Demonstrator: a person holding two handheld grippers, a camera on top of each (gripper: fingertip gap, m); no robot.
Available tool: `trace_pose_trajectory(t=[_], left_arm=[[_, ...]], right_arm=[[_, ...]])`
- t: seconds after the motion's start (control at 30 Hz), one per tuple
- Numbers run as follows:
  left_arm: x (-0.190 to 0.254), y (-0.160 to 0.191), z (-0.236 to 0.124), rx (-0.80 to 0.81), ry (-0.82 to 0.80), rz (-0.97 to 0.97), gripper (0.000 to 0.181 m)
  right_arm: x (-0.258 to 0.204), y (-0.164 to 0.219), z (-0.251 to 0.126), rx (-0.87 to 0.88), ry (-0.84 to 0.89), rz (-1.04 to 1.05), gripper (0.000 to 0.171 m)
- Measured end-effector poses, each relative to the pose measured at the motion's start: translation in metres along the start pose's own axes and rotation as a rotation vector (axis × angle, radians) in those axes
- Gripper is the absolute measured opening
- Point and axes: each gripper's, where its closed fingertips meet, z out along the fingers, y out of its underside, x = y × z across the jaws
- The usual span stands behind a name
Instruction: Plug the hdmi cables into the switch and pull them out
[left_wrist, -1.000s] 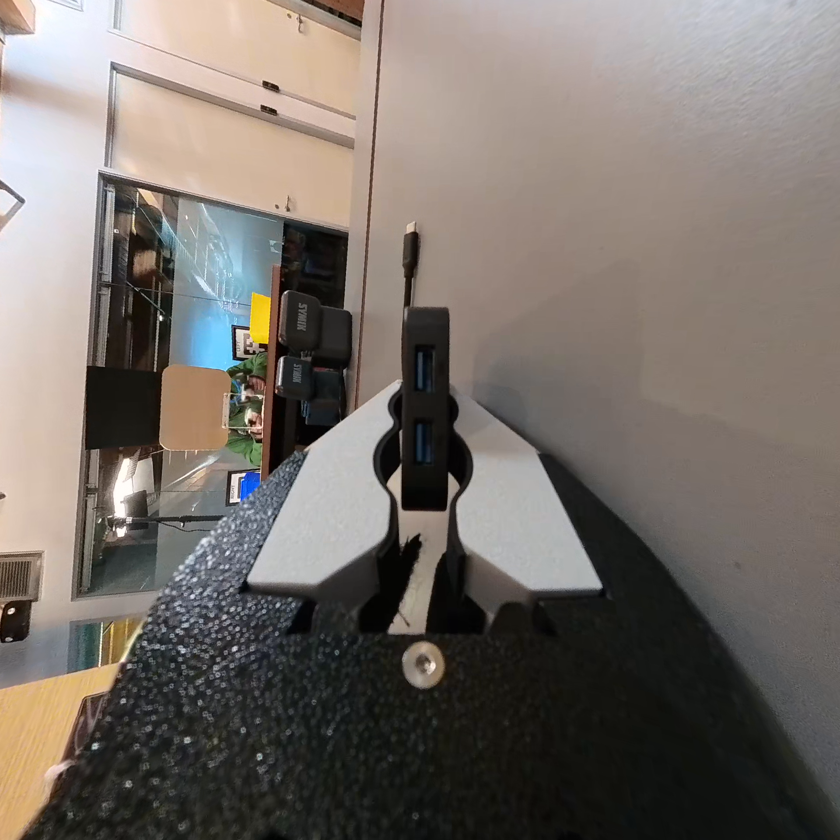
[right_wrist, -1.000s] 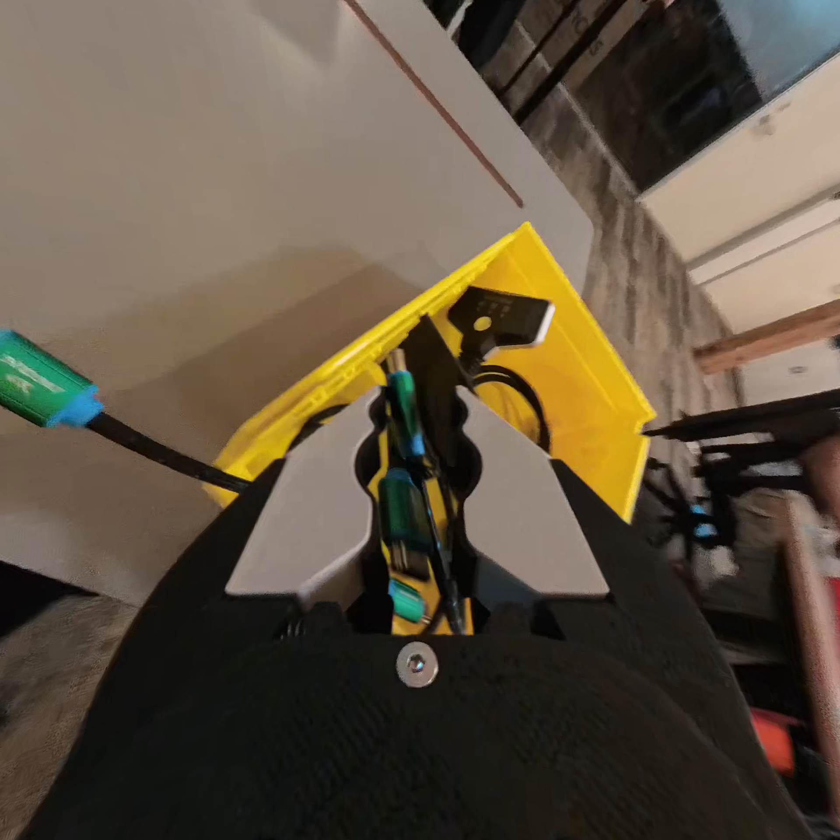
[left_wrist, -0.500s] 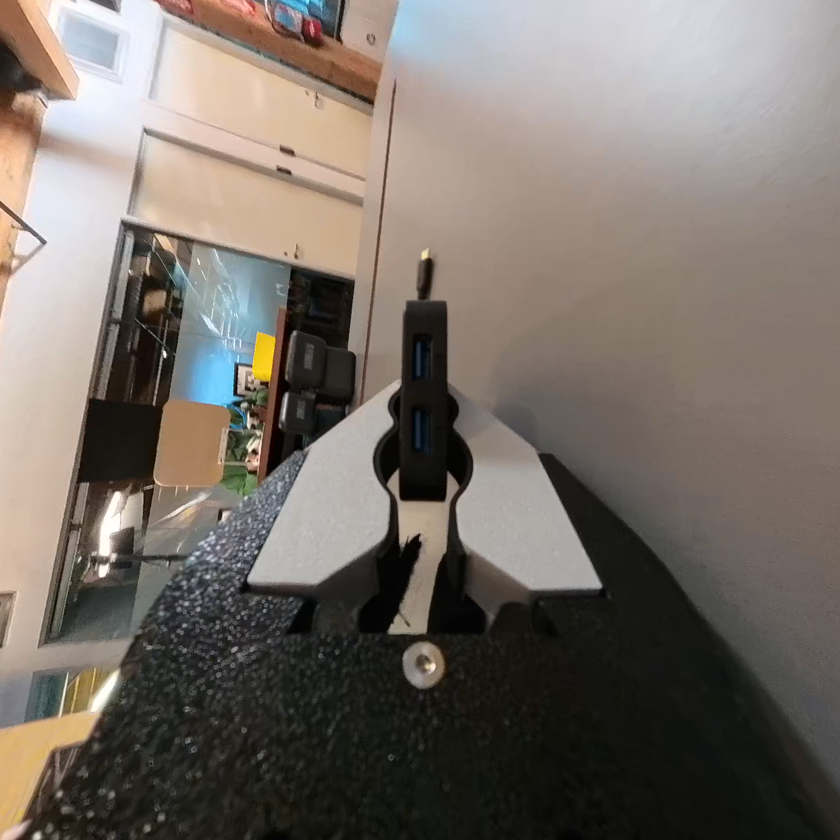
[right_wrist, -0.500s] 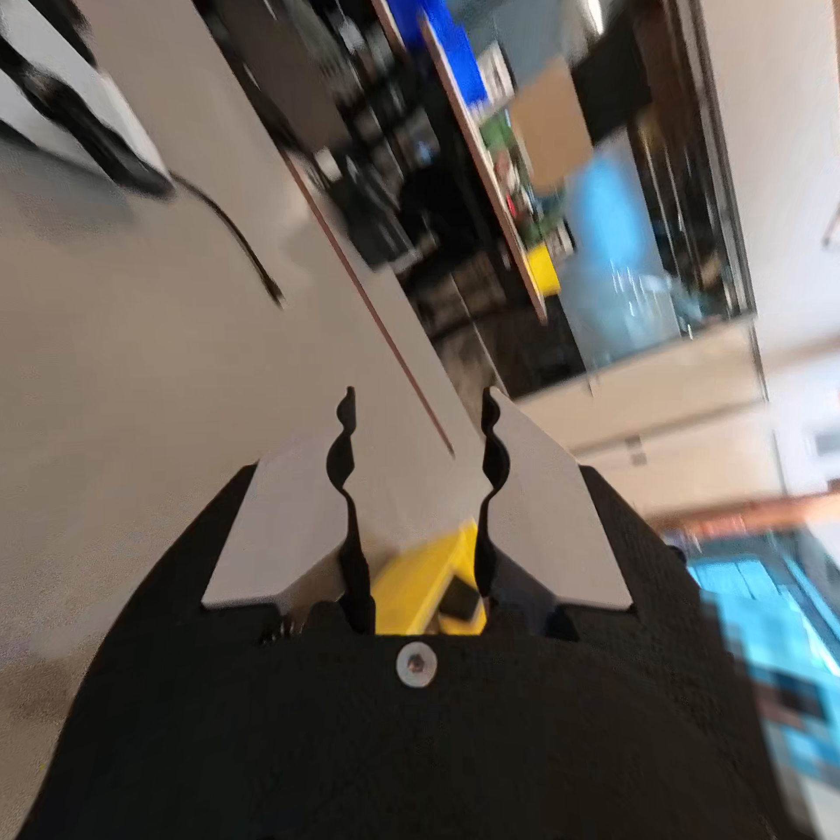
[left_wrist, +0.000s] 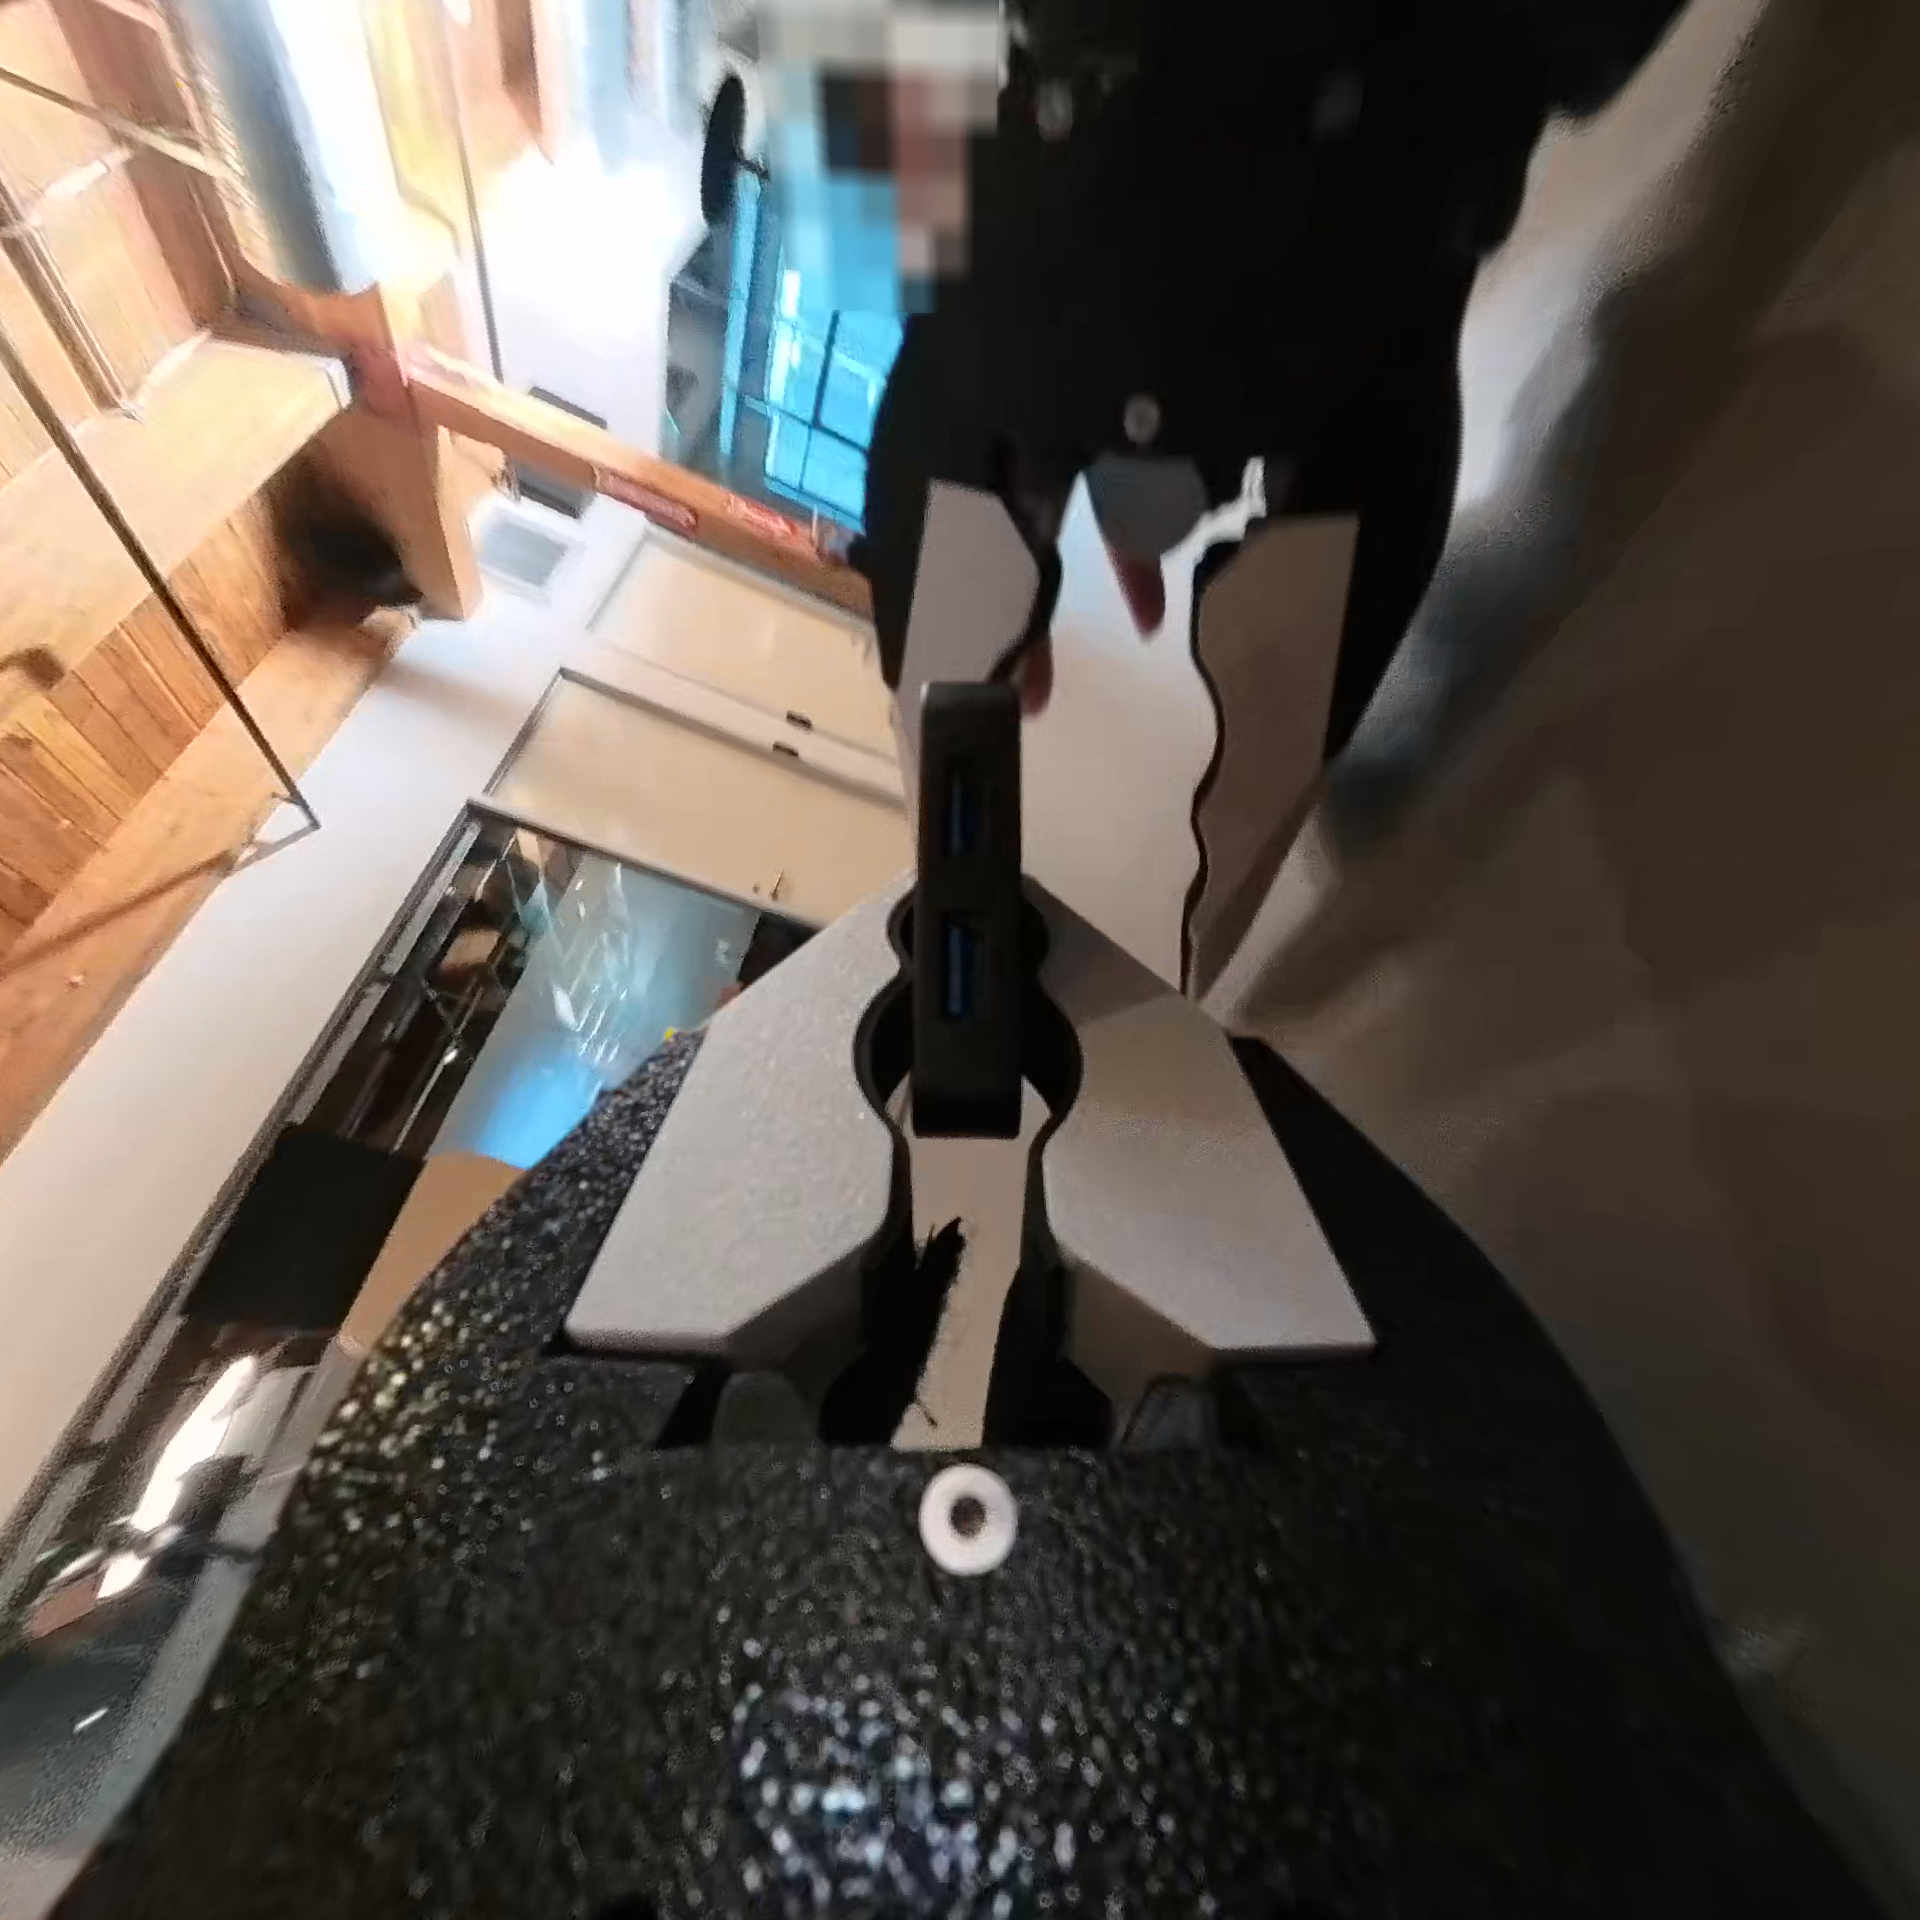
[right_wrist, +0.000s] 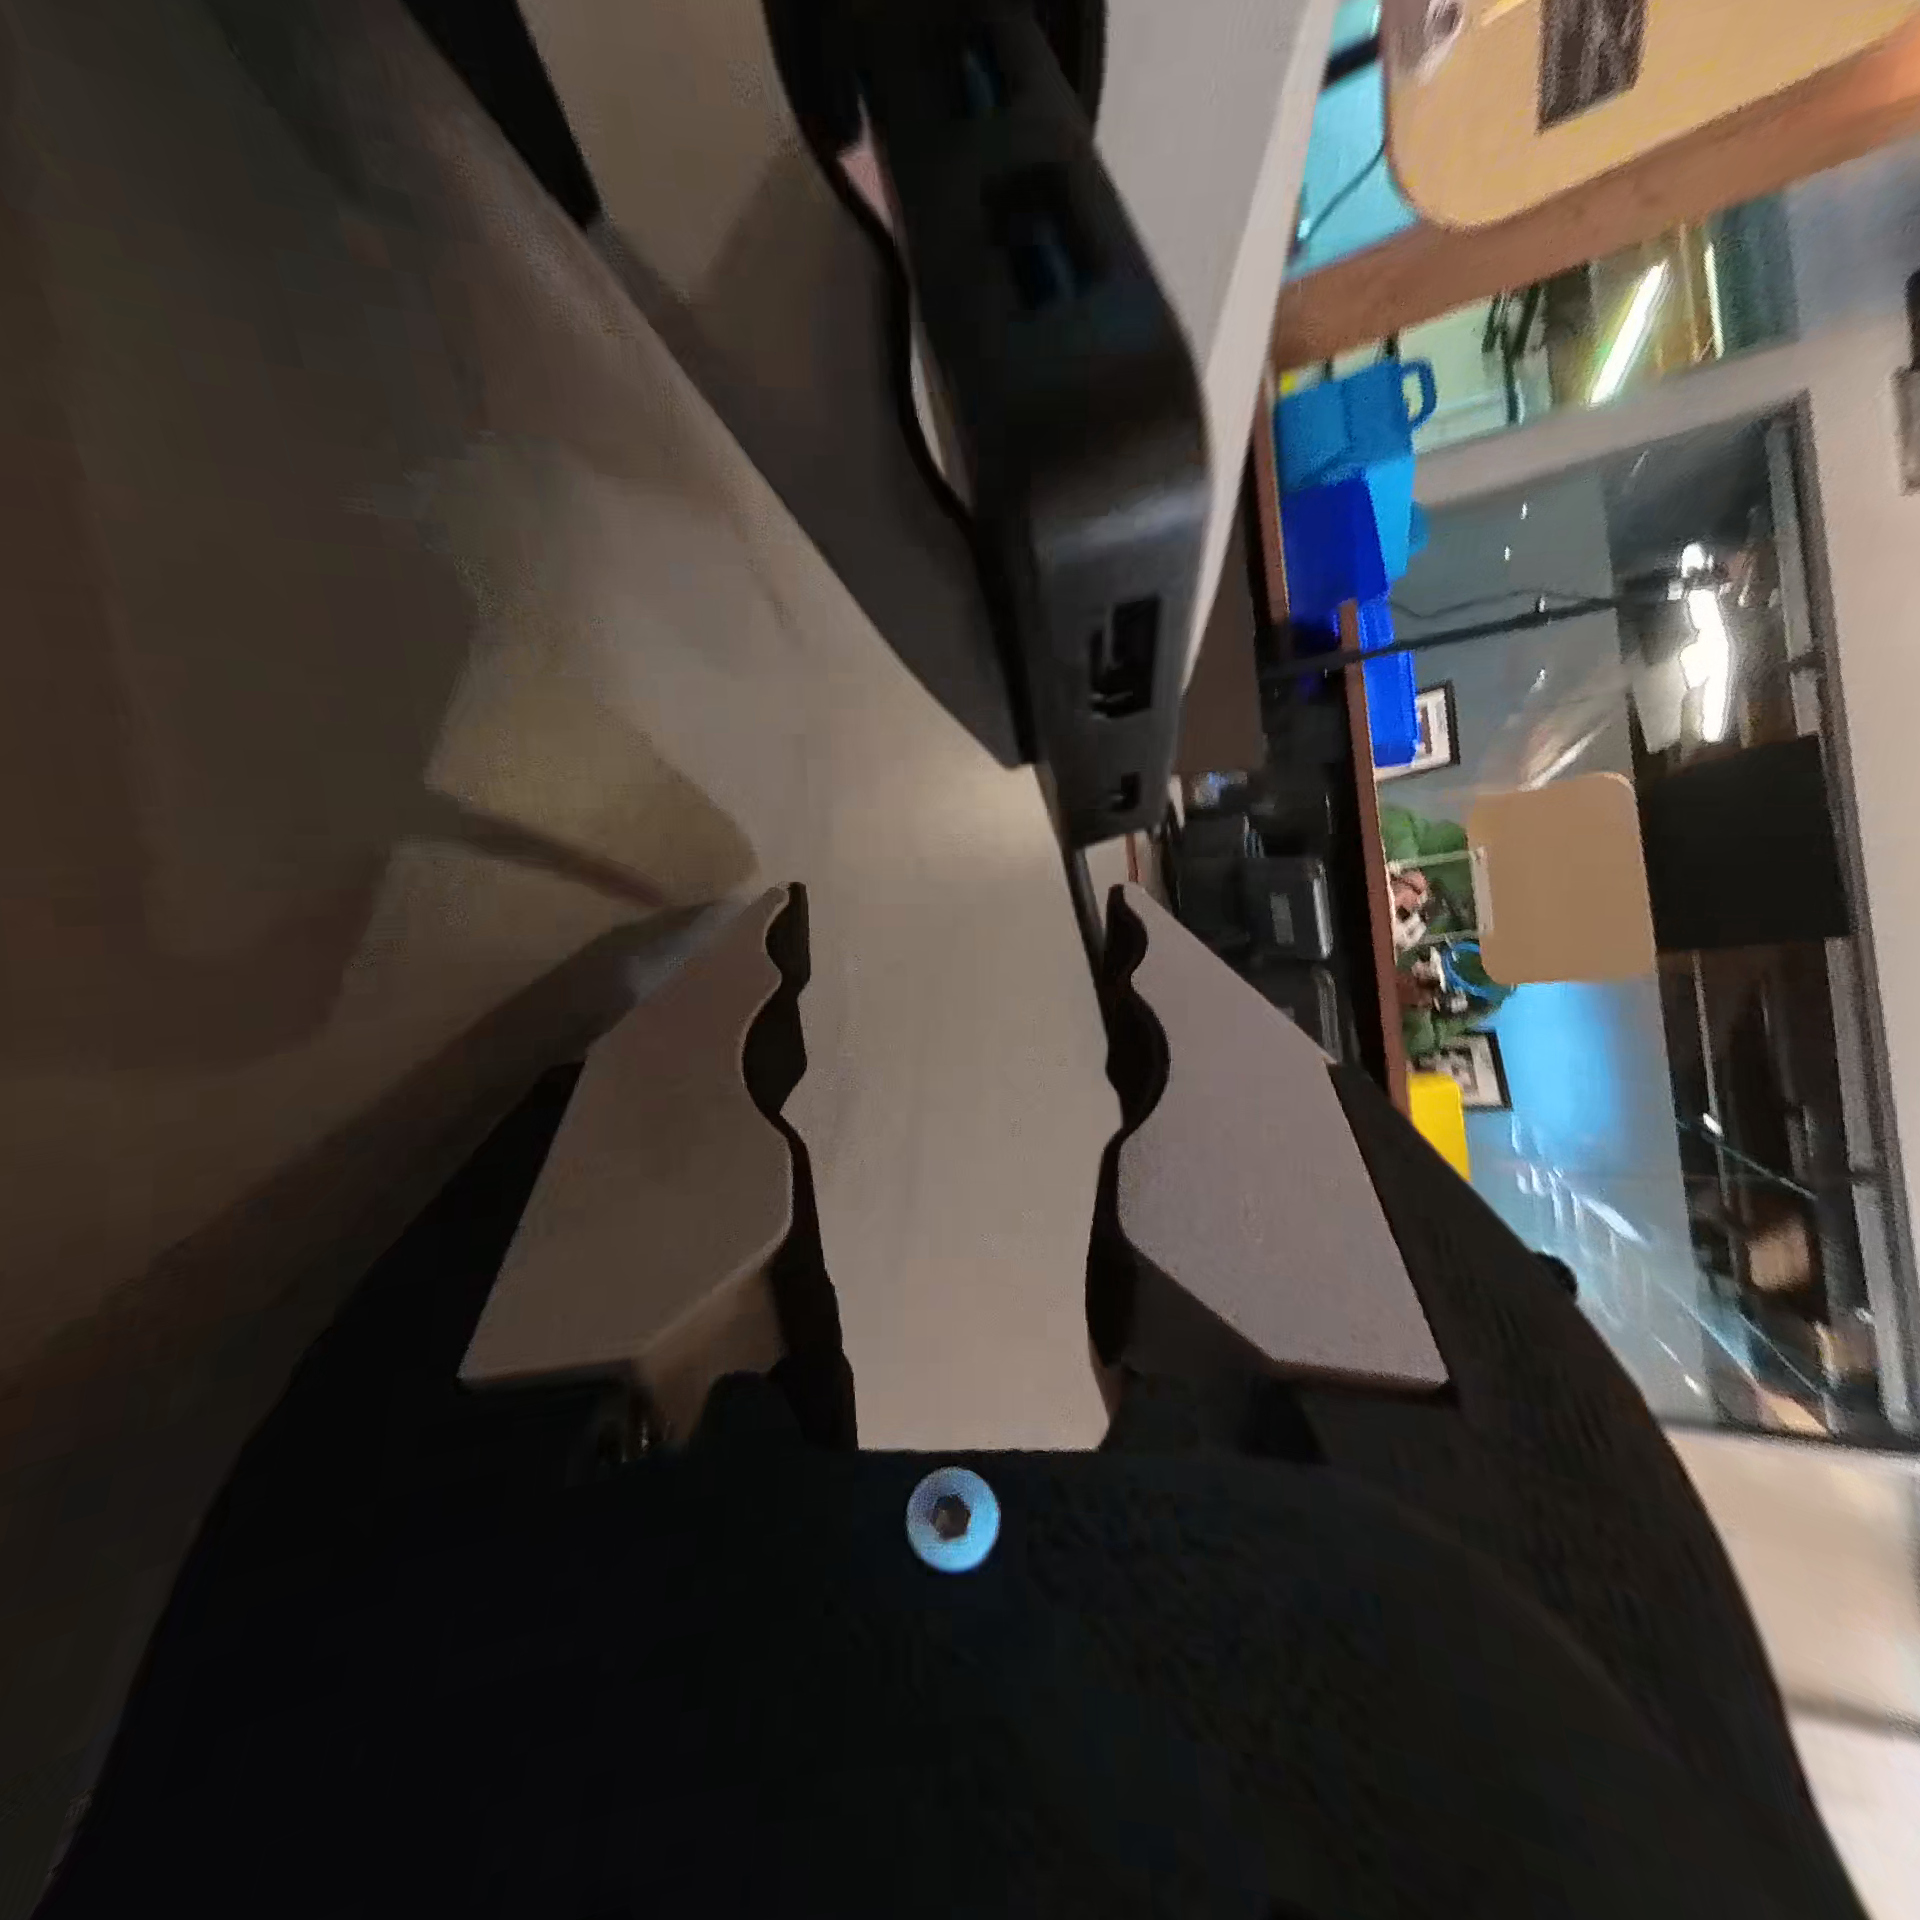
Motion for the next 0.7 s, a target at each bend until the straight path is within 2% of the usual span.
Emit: trace_pose_trajectory(t=[0.1, 0.17, 0.2, 0.3, 0.4, 0.5, 0.57, 0.7], left_arm=[[0.000, -0.014, -0.003, 0.090, 0.036, -0.096, 0.011], [0.003, -0.023, -0.005, 0.132, 0.057, -0.116, 0.011], [0.004, -0.026, -0.005, 0.142, 0.068, -0.120, 0.011], [0.004, -0.031, -0.004, 0.156, 0.056, -0.112, 0.011], [0.000, -0.028, -0.003, 0.137, 0.023, -0.107, 0.014], [-0.015, -0.022, -0.003, 0.116, -0.059, -0.143, 0.045], [-0.023, -0.016, -0.003, 0.099, -0.094, -0.186, 0.058], [-0.025, -0.007, -0.001, 0.062, -0.102, -0.210, 0.061]], right_arm=[[0.006, -0.015, -0.002, 0.100, 0.026, 0.059, 0.056], [0.013, -0.017, -0.005, 0.116, 0.066, 0.065, 0.050], [0.015, -0.018, -0.006, 0.125, 0.079, 0.068, 0.044], [0.017, -0.021, -0.011, 0.151, 0.096, 0.077, 0.005], [0.017, -0.015, -0.012, 0.103, 0.108, 0.046, 0.002], [0.032, 0.001, -0.016, 0.015, 0.170, 0.038, 0.001], [0.048, 0.013, -0.024, -0.049, 0.221, 0.051, 0.001], [0.102, 0.025, -0.076, -0.239, 0.375, -0.090, 0.001]])
